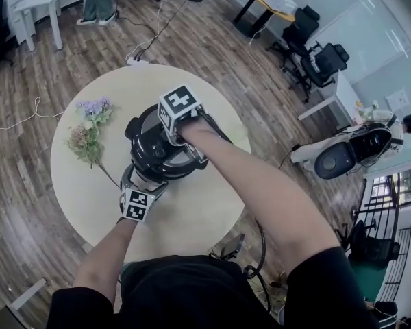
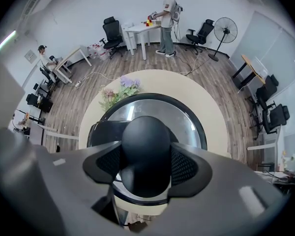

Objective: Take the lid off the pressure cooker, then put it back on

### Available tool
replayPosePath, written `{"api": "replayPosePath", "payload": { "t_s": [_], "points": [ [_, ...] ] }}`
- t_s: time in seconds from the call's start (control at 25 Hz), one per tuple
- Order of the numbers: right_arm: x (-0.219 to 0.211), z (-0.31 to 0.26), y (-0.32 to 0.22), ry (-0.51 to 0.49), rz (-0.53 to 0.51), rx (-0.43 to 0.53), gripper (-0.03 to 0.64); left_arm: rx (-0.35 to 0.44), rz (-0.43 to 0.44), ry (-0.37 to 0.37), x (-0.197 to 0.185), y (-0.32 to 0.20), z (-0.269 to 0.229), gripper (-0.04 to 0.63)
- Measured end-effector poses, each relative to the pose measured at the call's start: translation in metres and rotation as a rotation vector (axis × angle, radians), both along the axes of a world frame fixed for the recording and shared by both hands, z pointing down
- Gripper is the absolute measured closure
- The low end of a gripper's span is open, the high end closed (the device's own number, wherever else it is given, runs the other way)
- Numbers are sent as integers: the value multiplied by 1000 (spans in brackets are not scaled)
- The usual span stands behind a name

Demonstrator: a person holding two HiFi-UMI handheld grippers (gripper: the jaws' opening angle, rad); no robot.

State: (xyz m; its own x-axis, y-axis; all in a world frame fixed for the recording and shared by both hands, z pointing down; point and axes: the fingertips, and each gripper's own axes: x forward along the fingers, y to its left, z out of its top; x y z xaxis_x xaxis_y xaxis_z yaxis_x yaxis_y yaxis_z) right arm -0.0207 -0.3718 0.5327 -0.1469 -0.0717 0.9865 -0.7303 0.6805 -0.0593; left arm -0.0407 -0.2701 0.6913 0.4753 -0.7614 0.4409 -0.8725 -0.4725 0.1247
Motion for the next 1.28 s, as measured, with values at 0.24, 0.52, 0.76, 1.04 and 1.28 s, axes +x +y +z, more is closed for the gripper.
{"api": "replayPosePath", "payload": {
  "t_s": [0.24,0.52,0.76,1.04,1.28],
  "points": [
    [8,-35,-7,-12,-17,20,332,-3,0,-4,-1,0,-3,3],
    [45,-83,-26,-58,50,59,332,-6,2,-6,-1,0,-4,3],
    [111,-114,-44,-47,149,94,332,-8,2,-2,0,-1,-6,4],
    [208,-107,-40,5,296,91,333,-9,3,-2,-1,0,-6,4],
    [281,-66,-4,35,385,57,331,-2,1,-3,7,7,1,3]
  ]
}}
